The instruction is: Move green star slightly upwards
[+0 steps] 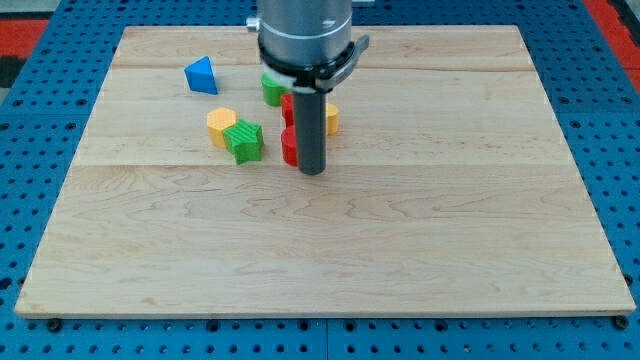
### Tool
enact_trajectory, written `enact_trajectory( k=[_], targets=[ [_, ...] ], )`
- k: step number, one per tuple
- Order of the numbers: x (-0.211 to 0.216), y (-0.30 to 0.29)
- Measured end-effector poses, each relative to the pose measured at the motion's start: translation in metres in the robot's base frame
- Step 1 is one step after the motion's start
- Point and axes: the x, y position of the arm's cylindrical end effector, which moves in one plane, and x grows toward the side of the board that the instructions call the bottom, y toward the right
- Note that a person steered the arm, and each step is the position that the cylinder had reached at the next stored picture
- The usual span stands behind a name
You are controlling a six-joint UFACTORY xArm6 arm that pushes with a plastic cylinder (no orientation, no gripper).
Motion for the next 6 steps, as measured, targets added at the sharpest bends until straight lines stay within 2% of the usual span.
enact_trajectory(
  k=[1, 2, 3, 4, 6],
  targets=[
    [-0.003, -0.001],
    [0.026, -0.033],
    [0.019, -0.082],
    [-0.002, -0.098],
    [-0.034, -0.053]
  ],
)
